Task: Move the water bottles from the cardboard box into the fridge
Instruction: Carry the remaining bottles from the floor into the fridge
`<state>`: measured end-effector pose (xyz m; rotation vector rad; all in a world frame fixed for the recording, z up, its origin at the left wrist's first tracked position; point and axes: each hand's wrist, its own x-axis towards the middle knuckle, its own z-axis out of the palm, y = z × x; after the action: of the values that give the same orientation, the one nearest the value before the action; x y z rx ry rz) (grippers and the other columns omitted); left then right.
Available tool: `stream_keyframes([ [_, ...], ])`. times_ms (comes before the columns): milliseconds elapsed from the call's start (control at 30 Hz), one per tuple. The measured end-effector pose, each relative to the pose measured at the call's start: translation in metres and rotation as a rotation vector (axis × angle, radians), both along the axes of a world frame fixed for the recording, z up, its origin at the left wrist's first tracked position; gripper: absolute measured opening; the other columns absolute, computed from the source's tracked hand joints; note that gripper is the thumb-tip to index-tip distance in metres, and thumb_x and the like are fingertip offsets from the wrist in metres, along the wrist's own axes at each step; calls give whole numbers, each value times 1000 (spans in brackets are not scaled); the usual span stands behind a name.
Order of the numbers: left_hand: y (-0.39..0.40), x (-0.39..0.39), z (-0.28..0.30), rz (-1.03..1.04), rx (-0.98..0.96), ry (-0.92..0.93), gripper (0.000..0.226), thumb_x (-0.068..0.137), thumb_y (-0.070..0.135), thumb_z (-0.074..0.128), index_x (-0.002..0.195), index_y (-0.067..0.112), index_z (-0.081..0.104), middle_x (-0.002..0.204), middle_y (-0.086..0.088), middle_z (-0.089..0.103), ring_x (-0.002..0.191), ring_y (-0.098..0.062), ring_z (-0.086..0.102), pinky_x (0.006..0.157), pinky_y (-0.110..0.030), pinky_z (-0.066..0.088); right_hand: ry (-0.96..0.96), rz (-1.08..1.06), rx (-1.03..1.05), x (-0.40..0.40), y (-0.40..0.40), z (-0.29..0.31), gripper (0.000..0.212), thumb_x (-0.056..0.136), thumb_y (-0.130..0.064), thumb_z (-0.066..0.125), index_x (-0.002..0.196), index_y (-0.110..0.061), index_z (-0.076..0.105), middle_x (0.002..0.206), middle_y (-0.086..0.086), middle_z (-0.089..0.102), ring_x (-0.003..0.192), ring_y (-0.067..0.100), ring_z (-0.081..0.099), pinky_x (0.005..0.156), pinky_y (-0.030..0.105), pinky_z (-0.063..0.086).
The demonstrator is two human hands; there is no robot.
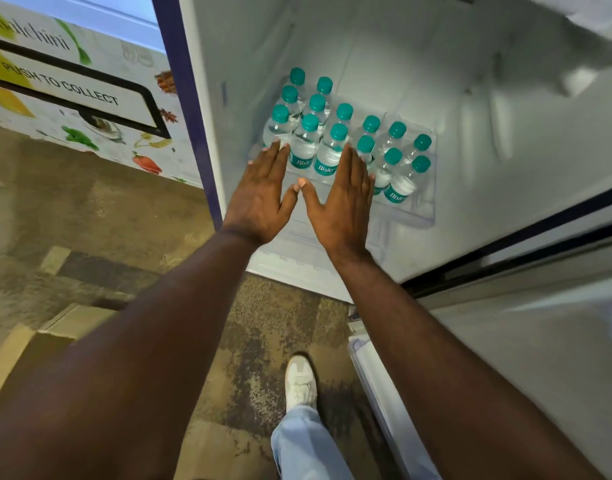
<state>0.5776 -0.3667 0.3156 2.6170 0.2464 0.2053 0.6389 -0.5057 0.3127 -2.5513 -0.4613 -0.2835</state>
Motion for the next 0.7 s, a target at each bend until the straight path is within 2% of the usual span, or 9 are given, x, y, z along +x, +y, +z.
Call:
stream_keyframes([
  [167,-7,-46,-28,38,-27,72,73,104,51,29,162,11,7,169,-8,6,157,-23,6,128,-41,9,130,35,3,-48,-4,-21,90,96,-57,51,159,-6,12,166,14,17,155,25,11,127,41,7],
  [300,-6,-86,-45,95,-35,145,74,103,53,25,162,14,2,170,-5,0,157,-20,0,127,-37,3,222,61,-54,-85,1,-38,90,98,-58,46,160,-9,5,168,11,10,155,22,5,127,40,3],
  [500,7,-142,-69,207,-6,249,73,105,50,25,161,11,0,170,-7,-2,157,-22,-2,128,-43,6,249,173,-150,-131,19,-59,90,98,-62,42,160,-8,4,167,11,11,155,24,6,127,40,5],
  [600,15,-169,-78,252,-28,301,79,99,57,17,161,10,-3,169,-8,-6,157,-22,-5,128,-44,3,250,247,-222,-149,31,-66,91,97,-62,42,159,-5,9,166,13,14,155,26,11,127,42,9],
  [700,24,-195,-89,311,-55,324,83,96,60,10,161,11,-6,168,-7,-12,156,-21,-9,127,-44,-1,262,334,-300,-164,45,-72,91,97,-64,38,159,-5,8,167,13,12,155,26,8,127,43,9],
])
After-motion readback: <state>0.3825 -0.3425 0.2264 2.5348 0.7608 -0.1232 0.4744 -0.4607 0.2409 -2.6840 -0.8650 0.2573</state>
